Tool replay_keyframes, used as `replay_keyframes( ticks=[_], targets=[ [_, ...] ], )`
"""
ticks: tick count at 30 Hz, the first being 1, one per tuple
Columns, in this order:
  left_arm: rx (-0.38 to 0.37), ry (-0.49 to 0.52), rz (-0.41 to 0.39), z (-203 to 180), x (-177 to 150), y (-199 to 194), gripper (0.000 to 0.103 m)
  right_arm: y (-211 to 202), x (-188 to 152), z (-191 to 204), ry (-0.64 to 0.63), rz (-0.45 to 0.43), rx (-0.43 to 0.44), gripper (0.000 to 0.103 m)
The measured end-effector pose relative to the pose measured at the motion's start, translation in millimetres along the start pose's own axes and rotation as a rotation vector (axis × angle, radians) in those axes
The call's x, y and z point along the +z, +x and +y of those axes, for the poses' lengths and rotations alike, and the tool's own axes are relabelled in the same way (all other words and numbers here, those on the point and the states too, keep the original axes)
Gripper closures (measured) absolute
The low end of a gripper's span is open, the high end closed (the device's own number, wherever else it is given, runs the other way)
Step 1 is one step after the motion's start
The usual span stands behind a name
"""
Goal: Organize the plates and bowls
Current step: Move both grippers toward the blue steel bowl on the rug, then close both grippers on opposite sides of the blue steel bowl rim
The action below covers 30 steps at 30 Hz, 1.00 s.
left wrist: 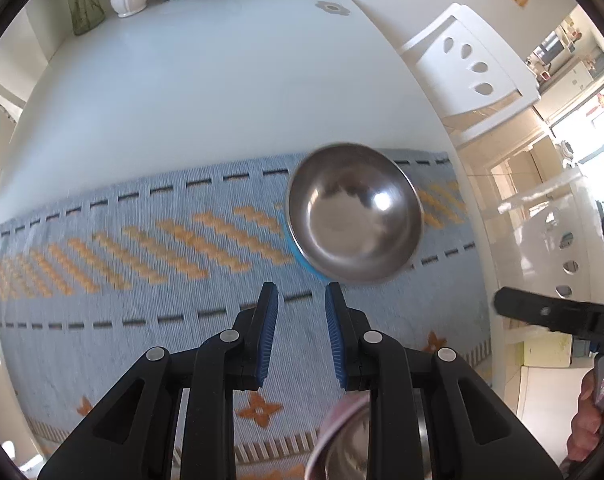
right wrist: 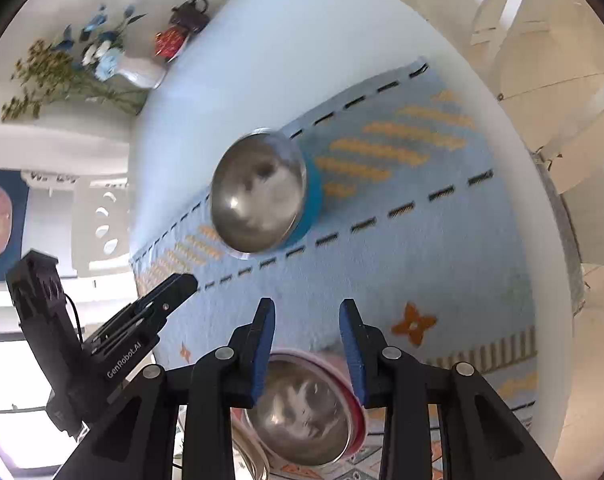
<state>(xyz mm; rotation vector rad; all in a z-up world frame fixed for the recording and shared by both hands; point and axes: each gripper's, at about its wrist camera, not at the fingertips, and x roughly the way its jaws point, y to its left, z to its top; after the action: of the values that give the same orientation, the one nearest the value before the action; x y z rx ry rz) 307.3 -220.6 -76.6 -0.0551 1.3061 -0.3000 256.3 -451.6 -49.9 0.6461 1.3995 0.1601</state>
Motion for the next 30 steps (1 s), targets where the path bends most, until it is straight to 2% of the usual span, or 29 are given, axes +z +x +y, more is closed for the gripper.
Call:
replay_keyframes(
  ticks=[2,8,15,21,27,30],
  targets=[
    [0.004,-0.012,0.012,3.7,7.2,8.4,0.081,-1.0,10.4,-2.3,-0.004,-0.014,0.0,0.046],
    [-0.014,-0.055,0.029,11.3,19.6,35.5,0.081,17.8,32.5,-6.9,-0.016,-0.053,0.026,0.046],
    [-0.056,-0.101,0.046,19.3,28.0,68.1,0.08,53.8,46.9,-11.4,-0.023,-0.041,0.085,0.046],
    [-0.032,-0.096,0.042,21.2,29.1,83.4,0.08,85.3,58.2,-6.4,-0.084,-0.009,0.031,0.046],
    [-0.091,-0.115,0.047,22.0,26.4,95.3,0.08,112.3,65.8,-11.5,-0.078,0.002,0.038,0.045],
    [-0.09,-0.084,0.028,13.8,23.6,96.7,0.085,113.9,69.1,-4.7,-0.117,-0.038,0.039,0.045]
  ],
)
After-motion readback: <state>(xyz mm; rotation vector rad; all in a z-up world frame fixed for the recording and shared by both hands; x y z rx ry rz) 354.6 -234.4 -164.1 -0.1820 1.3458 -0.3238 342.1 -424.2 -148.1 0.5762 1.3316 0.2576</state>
